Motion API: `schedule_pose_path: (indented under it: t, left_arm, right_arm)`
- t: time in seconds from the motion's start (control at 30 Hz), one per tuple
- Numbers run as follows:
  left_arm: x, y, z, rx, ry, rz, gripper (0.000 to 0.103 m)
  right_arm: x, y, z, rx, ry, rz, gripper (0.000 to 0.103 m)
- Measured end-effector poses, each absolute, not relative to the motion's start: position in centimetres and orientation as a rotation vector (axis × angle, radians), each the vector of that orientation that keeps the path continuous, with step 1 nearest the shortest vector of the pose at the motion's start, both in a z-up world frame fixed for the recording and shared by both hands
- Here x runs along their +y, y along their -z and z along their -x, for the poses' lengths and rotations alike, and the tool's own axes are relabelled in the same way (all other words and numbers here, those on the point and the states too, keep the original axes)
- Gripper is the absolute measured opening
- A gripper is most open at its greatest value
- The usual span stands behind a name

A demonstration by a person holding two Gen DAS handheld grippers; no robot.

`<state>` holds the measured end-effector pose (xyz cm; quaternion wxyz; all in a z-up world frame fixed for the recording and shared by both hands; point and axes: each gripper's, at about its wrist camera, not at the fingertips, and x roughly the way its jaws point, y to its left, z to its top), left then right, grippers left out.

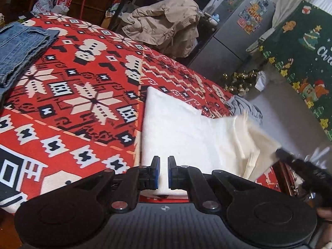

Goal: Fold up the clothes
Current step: 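Grasp the cream vest's long edge with the right gripper and lift it, then fold the lifted vest edge over onto the vest with the right gripper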

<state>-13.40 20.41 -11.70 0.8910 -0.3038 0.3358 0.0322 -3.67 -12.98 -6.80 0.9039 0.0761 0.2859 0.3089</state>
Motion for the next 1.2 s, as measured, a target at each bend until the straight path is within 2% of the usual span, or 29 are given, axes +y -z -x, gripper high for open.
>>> schedule_pose_path:
  t: [0.17,0.33,0.47,0.7,0.77,0.83,1.07,1.2]
  left_arm:
    - [21.8,11.9,14.5,0.687,-0.088,0.661,0.006]
    - [23.4,12.3,15.8,0.683,-0.118,0.692,0.006]
    - [24.1,12.5,16.3,0.681,-0.12,0.702,0.006]
    - [24.2,12.8,15.2,0.662,-0.004,0.773,0.006]
    - [24.0,12.9,14.4,0.661,0.053,0.791,0.011]
    - [23.8,13.2,13.4,0.665,0.105,0.816,0.023]
    - [23.3,15.3,10.6,0.74,0.165,0.934,0.024]
    - [22.8,15.7,10.9,0.771,0.174,0.949,0.029]
  right_arm:
    - [-4.4,4.7,6.8,0.546,-0.865,0.001,0.008]
    - [4.2,9.5,8.7,0.664,-0.983,0.206,0.008]
    - [6.6,12.2,8.6,0.757,-1.016,0.233,0.006]
    - [4.1,9.3,9.3,0.676,-0.975,0.199,0.007]
    - [2.1,8.3,8.7,0.659,-0.937,0.176,0.008]
    - [-0.1,7.6,7.8,0.653,-0.893,0.142,0.008]
    - [-5.9,7.6,5.5,0.702,-0.77,0.023,0.013]
    - [-7.8,8.1,5.4,0.718,-0.742,-0.017,0.017]
